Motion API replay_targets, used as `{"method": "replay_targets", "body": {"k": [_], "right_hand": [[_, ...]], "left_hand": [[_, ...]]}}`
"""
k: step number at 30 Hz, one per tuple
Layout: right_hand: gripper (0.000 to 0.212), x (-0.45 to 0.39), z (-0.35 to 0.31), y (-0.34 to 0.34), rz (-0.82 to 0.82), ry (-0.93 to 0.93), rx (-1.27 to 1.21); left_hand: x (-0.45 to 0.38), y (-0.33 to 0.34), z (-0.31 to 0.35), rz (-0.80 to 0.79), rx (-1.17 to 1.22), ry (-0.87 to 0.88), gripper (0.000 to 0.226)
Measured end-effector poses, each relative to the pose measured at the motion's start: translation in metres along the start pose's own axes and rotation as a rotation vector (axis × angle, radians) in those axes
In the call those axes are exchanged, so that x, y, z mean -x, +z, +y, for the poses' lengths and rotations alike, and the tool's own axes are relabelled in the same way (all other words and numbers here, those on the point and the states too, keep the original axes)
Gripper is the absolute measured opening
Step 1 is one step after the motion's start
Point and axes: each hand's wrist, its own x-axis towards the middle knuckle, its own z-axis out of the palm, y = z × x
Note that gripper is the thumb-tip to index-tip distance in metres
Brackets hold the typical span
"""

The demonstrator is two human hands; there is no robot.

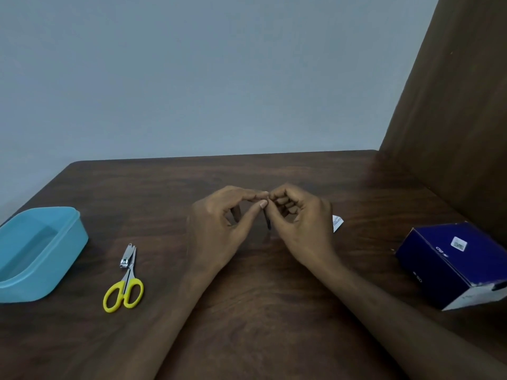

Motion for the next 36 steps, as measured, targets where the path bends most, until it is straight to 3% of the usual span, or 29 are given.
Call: {"method": "replay_targets", "body": {"k": [6,11,14,17,22,26,36], "right_hand": [[0.011,-0.001,0.004,-0.002,-0.081,0.049,0.019],[0.011,-0.005,0.018,-0.010,-0.241,0.118,0.094],[0.007,-0.006,0.015,-0.010,-0.251,0.121,0.036],[0.006,-0.008,0.012,-0.010,-0.219,0.128,-0.011],[0.012,-0.012,0.017,-0.020,-0.375,0.132,0.090],[0.017,-0.014,0.017,-0.020,-0.425,0.159,0.014],[0.009,-0.011,0.029,-0.017,-0.537,0.199,-0.068]], "left_hand": [[0.002,0.001,-0.005,0.000,-0.054,-0.076,0.007],[-0.001,0.003,-0.007,0.009,0.044,-0.222,0.004],[-0.002,0.003,-0.008,-0.027,0.107,-0.275,0.006],[-0.003,0.002,-0.008,-0.084,0.129,-0.254,0.005],[-0.003,0.003,-0.010,-0.075,0.145,-0.265,0.008],[-0.002,0.003,-0.010,-0.089,0.152,-0.266,0.006],[-0.004,0.006,-0.016,-0.113,0.294,-0.340,0.012]]}}
